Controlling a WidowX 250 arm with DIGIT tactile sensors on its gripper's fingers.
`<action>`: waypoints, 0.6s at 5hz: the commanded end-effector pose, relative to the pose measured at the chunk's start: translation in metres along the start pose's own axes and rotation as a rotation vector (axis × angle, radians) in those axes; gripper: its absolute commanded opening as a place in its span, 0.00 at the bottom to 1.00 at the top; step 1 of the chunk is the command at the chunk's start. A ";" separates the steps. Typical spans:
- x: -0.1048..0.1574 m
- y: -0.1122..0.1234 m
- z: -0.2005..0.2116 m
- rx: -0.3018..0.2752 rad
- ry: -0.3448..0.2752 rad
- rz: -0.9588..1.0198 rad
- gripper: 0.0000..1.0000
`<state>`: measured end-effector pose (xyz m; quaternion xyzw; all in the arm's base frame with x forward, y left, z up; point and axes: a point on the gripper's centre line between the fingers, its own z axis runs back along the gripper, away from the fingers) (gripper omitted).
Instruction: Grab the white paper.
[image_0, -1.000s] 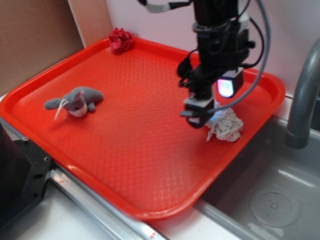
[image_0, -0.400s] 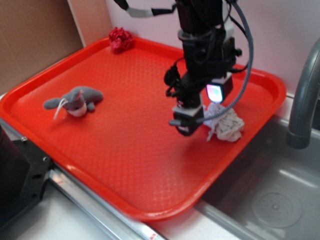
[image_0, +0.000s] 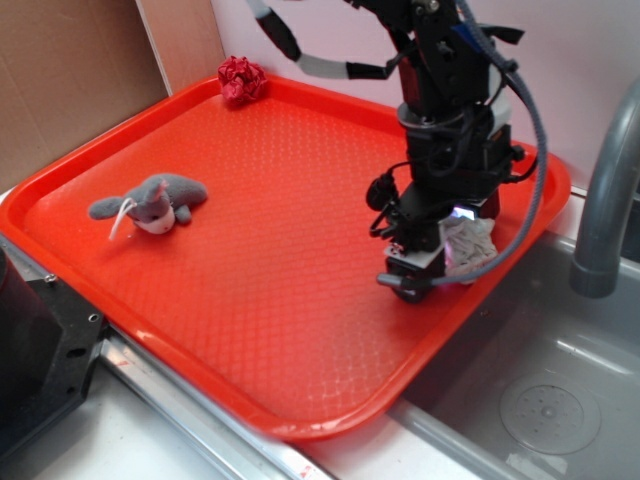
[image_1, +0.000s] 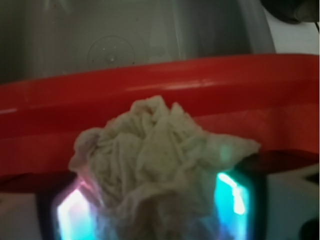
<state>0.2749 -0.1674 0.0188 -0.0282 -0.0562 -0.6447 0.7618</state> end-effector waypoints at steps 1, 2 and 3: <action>-0.025 -0.006 0.061 0.144 -0.032 0.322 0.00; -0.056 -0.009 0.096 0.197 -0.042 0.526 0.00; -0.096 -0.018 0.124 0.222 0.049 0.767 0.00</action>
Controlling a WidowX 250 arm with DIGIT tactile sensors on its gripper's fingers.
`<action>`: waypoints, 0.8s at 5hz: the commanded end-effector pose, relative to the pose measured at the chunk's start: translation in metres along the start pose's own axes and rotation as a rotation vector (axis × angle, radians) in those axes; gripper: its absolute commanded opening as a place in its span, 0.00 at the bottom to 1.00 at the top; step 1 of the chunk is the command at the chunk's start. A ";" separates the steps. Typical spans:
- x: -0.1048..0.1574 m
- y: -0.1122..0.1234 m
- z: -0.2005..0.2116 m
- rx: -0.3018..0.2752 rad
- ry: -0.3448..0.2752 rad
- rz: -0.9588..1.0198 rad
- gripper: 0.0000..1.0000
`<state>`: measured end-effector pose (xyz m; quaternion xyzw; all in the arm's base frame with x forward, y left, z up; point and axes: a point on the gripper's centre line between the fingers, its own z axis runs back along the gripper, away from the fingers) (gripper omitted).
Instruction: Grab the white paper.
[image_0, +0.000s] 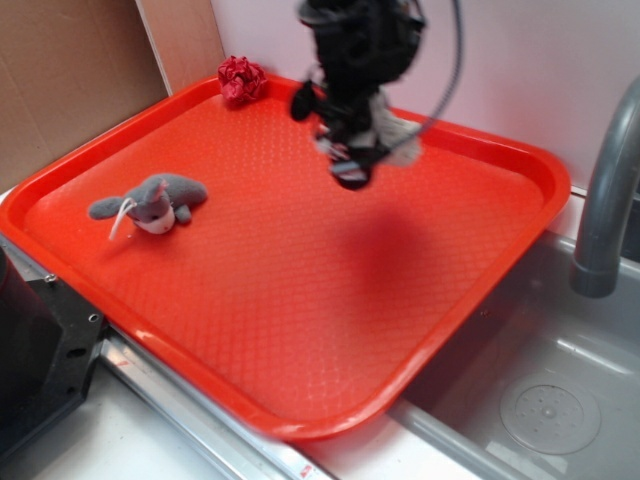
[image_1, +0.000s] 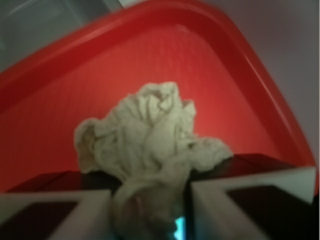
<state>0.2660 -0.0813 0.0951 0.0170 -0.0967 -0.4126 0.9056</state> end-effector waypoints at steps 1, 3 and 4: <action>-0.070 0.009 0.061 0.060 0.131 0.471 0.00; -0.109 0.035 0.109 0.030 0.183 0.977 0.00; -0.090 0.032 0.132 0.106 0.116 1.224 0.00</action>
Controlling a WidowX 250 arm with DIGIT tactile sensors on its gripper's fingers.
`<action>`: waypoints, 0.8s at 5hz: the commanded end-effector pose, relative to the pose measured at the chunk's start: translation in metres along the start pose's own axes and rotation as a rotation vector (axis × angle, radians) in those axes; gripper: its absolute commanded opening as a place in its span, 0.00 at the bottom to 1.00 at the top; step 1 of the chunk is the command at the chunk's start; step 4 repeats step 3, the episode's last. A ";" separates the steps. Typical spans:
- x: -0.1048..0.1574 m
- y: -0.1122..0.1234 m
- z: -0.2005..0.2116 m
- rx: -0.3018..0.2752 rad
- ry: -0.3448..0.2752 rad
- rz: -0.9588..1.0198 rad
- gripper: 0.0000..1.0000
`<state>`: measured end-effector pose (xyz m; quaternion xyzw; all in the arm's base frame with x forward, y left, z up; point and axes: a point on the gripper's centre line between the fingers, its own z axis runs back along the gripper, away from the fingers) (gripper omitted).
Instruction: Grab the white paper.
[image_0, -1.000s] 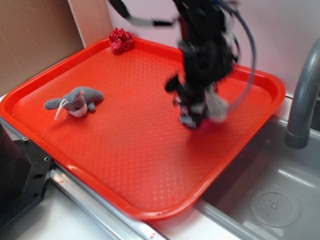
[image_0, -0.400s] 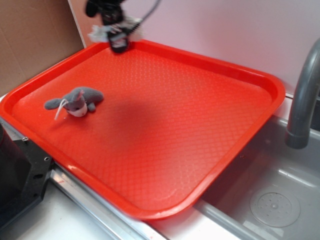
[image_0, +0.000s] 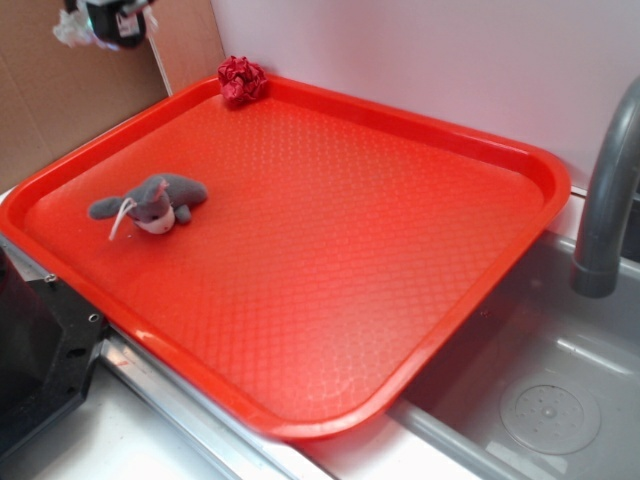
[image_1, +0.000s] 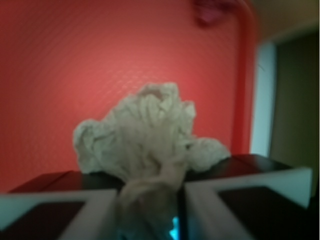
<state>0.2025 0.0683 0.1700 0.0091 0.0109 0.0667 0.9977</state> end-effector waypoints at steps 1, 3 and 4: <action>0.007 -0.060 0.055 0.039 -0.139 0.389 0.00; 0.010 -0.067 0.039 0.077 -0.136 0.371 0.00; 0.010 -0.067 0.039 0.077 -0.136 0.371 0.00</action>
